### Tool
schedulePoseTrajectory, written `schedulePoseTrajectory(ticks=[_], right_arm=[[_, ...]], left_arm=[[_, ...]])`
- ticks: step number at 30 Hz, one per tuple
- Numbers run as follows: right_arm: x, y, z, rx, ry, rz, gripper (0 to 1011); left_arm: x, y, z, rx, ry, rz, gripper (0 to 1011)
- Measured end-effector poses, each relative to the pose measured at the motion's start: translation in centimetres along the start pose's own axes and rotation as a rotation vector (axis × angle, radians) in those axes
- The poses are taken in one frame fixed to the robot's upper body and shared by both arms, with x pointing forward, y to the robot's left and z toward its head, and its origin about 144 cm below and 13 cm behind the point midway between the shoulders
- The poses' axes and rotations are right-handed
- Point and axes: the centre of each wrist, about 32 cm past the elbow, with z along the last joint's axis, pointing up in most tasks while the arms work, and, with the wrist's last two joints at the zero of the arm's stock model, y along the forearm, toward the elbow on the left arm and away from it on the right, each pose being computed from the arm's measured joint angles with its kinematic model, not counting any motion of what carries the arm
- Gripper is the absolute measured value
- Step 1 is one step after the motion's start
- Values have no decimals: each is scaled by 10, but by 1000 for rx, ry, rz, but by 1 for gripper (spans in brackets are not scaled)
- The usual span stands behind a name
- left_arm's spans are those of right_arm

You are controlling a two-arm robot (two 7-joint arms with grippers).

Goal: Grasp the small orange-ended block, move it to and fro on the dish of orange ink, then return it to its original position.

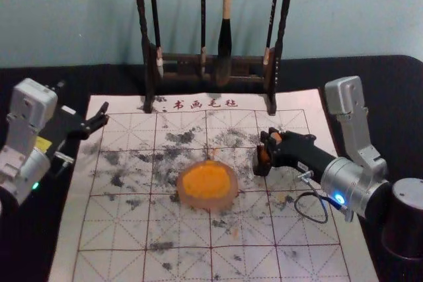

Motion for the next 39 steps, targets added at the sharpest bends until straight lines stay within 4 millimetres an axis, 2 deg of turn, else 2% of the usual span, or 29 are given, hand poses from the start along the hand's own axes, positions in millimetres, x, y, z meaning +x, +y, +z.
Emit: schedulePoseTrajectory(ticks=[11, 22, 30, 39], right_arm=[[7, -10, 19, 38, -37, 32, 131], [30, -11, 51, 96, -173, 119, 131], [34, 10, 68, 80, -256, 256, 130], [26, 38, 82, 28, -333, 405, 130]], left_arm=[[0, 0, 0, 0, 0, 0, 1001], [0, 0, 0, 0, 0, 0, 1001], [0, 0, 0, 0, 0, 0, 1001], [0, 0, 0, 0, 0, 0, 1001]])
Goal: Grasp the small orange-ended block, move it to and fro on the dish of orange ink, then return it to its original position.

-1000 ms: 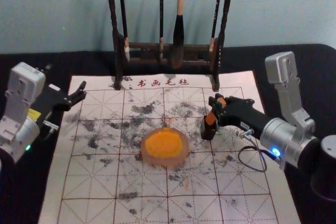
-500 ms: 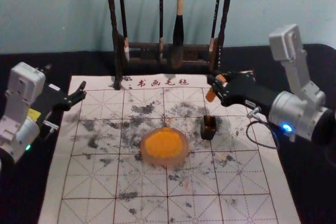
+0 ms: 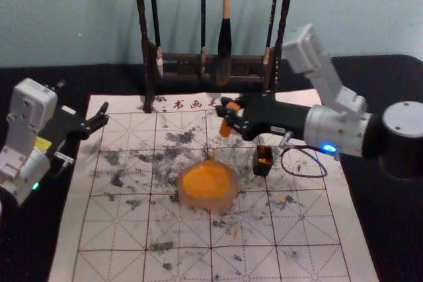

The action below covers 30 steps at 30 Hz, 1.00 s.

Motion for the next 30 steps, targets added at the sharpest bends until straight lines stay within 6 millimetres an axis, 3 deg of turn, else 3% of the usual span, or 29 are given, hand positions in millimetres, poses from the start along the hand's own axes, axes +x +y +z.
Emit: schedulePoseTrajectory(ticks=[13, 30], right_arm=[[4, 32, 2, -87, -17, 124, 130], [9, 41, -3, -172, 53, 162, 130]], left_arm=[[0, 0, 0, 0, 0, 0, 1001], [0, 0, 0, 0, 0, 0, 1001]])
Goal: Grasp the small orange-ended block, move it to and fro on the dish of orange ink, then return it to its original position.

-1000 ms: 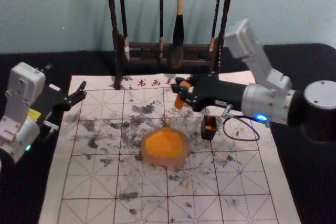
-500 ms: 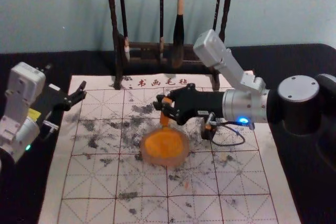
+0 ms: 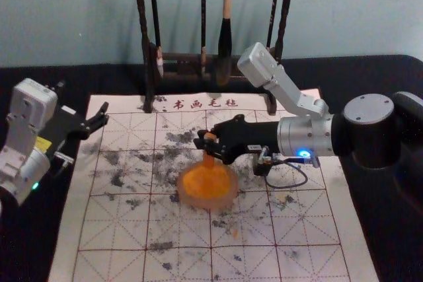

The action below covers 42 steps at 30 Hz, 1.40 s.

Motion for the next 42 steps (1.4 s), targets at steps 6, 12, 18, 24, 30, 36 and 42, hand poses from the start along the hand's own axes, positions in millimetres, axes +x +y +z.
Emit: schedulePoseTrajectory(ticks=[6, 12, 18, 24, 30, 36, 42], right_arm=[[0, 0, 0, -13, 0, 6, 130], [0, 1, 0, -23, -3, 10, 130], [0, 3, -1, -30, -8, 21, 130], [-1, 5, -1, -37, -18, 33, 130], [-1, 6, -2, -43, -28, 35, 130], [-1, 9, -2, -48, -31, 29, 130], [-1, 11, -3, -53, -34, 19, 130]], left_arm=[[0, 0, 0, 0, 0, 0, 1001], [0, 0, 0, 0, 0, 0, 1001], [0, 0, 0, 0, 0, 0, 1001], [0, 0, 0, 0, 0, 0, 1001], [0, 0, 0, 0, 0, 0, 1001], [0, 0, 0, 0, 0, 0, 1001], [0, 0, 0, 0, 0, 0, 1001]])
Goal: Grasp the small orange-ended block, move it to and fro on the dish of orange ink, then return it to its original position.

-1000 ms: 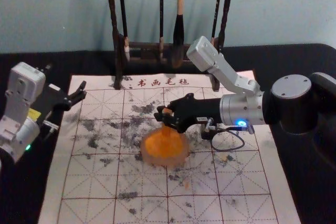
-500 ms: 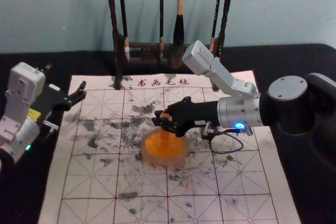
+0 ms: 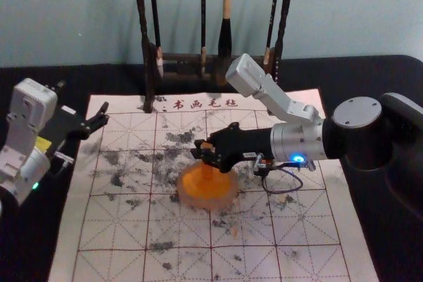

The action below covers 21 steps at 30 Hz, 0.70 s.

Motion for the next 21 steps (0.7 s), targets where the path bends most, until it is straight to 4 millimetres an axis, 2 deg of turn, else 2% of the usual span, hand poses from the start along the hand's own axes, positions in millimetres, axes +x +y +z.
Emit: schedulePoseTrajectory(ticks=[21], right_arm=[[3, -1, -4, -2, 9, -20, 130]], left_arm=[[0, 0, 0, 0, 0, 0, 1001]])
